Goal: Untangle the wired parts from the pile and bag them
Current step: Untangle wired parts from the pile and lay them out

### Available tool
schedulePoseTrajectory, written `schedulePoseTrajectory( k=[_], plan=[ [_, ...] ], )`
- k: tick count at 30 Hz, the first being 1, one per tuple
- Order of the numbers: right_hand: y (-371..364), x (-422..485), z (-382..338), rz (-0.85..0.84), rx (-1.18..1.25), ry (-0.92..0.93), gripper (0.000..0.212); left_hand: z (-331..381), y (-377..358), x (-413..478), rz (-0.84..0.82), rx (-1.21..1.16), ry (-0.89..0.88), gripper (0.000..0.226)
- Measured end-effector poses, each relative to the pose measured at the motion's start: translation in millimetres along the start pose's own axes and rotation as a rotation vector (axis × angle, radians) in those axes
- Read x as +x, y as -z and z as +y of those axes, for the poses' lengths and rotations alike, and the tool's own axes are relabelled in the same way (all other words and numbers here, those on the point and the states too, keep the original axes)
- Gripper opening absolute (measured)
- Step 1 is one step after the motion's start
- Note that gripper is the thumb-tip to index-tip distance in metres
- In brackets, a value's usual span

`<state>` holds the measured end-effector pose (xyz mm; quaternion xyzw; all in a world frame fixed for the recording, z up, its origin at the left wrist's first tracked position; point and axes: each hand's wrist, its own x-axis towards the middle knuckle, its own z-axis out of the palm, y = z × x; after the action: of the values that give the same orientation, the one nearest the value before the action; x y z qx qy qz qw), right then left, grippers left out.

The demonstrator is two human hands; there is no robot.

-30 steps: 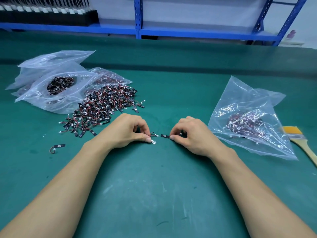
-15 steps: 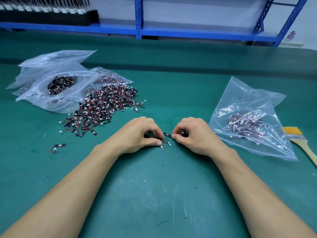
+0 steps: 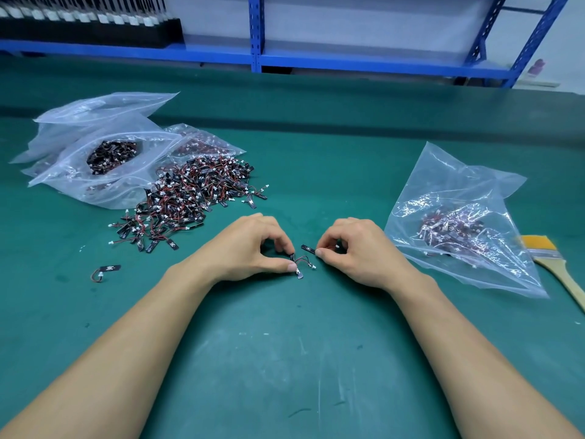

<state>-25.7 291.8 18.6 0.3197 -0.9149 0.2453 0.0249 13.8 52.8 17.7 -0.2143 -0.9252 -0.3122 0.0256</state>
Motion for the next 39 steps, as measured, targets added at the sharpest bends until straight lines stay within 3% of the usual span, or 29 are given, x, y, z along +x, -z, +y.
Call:
schedulePoseTrajectory(
  k=[12,15,17,21,25,29,34,37,39],
  plan=[
    [-0.2,-0.5,0.4,0.030,0.031,-0.012,0.009,-6.4,23.6,-7.0,0.102,-0.042,0.042,0.019],
    [-0.7,-2.3,-2.6,0.028,0.081,-0.008,0.013,-16.7,31.4,-11.2,0.006,0.012,0.101,0.030],
    [-0.7,-2.8,-3.9,0.032,0.107,-0.002,0.020,-21.0,31.1,-11.5,0.051,-0.019,0.134,0.045],
    [0.3,-1.4,-2.8,0.096,0.114,-0.044,0.026,-26.1,18.4,-3.6,0.231,0.242,0.187,0.057],
    [-1.9,0.3,-0.9,0.102,0.099,-0.069,0.023,-29.3,5.6,2.9,0.097,0.433,0.323,0.076],
    [-3.6,1.1,3.2,0.113,0.104,-0.080,0.020,-23.4,2.6,3.0,0.104,0.443,0.241,0.070],
    [-3.6,1.3,4.7,0.149,0.111,-0.090,0.015,-2.6,-9.0,3.9,0.013,0.239,0.104,0.049],
    [-2.7,2.1,4.3,0.168,0.104,-0.077,0.009,9.6,-12.3,3.8,-0.075,-0.027,0.051,0.051],
    [-3.2,2.6,4.9,0.165,0.106,-0.063,0.016,13.7,-9.0,3.5,-0.043,-0.178,0.035,0.059]
  ],
)
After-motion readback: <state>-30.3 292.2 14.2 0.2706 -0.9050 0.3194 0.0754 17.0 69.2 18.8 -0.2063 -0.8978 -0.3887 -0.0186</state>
